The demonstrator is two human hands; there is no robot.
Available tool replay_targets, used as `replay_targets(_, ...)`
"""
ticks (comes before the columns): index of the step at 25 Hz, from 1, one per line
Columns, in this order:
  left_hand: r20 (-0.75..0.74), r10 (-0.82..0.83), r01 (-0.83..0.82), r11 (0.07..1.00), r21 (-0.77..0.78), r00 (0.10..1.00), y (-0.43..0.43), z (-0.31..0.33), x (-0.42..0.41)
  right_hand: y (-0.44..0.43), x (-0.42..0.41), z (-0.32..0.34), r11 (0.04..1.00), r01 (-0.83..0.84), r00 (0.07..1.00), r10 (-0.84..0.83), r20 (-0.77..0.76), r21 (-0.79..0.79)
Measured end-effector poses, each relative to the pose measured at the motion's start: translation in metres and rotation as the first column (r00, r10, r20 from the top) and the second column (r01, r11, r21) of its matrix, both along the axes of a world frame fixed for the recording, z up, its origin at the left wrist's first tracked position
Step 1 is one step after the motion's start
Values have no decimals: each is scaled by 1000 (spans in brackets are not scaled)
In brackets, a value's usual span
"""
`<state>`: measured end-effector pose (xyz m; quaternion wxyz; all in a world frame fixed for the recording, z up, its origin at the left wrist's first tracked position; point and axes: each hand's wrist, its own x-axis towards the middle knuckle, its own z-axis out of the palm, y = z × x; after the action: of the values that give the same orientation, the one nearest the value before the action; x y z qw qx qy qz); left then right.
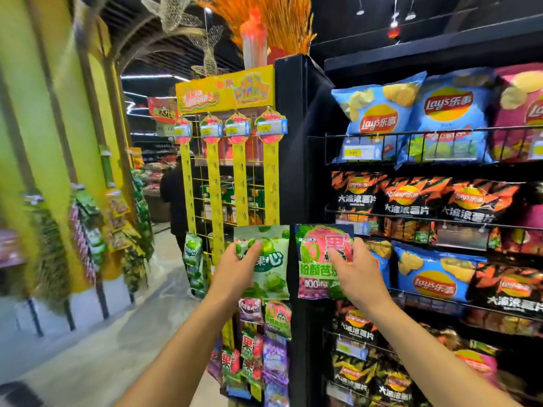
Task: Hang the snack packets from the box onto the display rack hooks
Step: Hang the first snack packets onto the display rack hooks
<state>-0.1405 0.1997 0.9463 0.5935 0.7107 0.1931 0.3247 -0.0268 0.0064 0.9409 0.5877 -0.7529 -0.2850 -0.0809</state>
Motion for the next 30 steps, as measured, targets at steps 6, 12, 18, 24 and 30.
replay_targets(6,7,51,-51,997,-53,999,83,-28,-26,60,-36,-3,999,-51,999,51,3,1)
replay_targets(12,1,-20,20,996,-86,1000,161,-30,-54,140,-69,-11,999,43,999,-42,-17,8)
replay_targets(18,-77,-154,151,987,-49,985,216,-25,-63,203,-88,-23,982,191,981,-191,-19,-8)
replay_targets(24,-100,-255,244,964,-106,962,241,-33,-31,222,-73,-44,954,297,953,-299,-50,-45)
replay_targets(30,-161,-316,305,948,-87,935,247,-64,32,231,-19,-83,936,333,933,-345,-104,-117)
